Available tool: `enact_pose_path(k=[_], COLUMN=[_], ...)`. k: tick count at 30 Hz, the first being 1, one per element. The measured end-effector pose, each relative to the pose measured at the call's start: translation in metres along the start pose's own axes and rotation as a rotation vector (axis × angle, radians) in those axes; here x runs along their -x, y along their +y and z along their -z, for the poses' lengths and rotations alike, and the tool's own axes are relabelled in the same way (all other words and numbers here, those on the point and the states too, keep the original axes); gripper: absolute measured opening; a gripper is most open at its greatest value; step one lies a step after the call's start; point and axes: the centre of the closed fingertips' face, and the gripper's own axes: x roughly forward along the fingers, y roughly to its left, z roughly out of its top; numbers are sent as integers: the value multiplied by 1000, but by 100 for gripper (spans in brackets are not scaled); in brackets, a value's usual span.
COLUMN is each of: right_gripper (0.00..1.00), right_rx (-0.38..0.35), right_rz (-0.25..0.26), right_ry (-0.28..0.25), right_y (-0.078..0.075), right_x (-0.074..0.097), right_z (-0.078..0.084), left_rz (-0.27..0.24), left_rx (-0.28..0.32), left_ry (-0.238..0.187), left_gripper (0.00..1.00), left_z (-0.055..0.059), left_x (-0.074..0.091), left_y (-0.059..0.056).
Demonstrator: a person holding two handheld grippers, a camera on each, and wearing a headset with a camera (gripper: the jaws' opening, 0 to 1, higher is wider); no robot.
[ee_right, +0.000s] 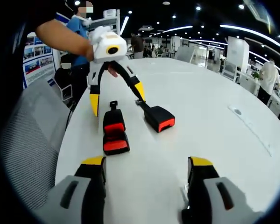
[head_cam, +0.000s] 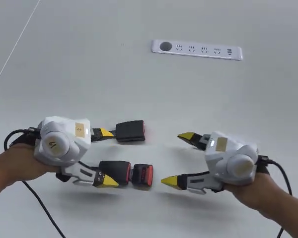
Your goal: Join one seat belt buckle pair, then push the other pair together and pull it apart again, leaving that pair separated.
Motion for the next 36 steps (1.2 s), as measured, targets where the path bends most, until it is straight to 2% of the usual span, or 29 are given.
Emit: enact_pose_path(k=[6,10,14,19,24,27,29,36], right_gripper=[73,73,72,72,71,68,67,62], right_rx=[-2,-2,-16,-14,-26,-30,-35,-31], right_rz=[37,45,32,7,-8,-15,-21,-69], right_ry=[18,47,53,77,114,130,142,178], right_y=[-29,-48,-55,-62,-67,-71,-72,-72], right_x=[27,40,45,48,46,45,45,45], right_z=[14,29,34,41,55,63,66,76], left_rz=[-44,-68,-76,-72,-42,-22,-10,31], left_rx=[-7,-4,-19,-37,-54,-50,-66,-53], left_ry=[7,-4,14,30,60,89,93,120], left_gripper=[74,74,74,74,72,70,68,62], left_z=[-6,-17,-23,-27,-25,-19,-18,-7], left_x=[9,13,12,1,-18,-32,-36,-48], left_y=[18,37,50,66,71,75,75,77])
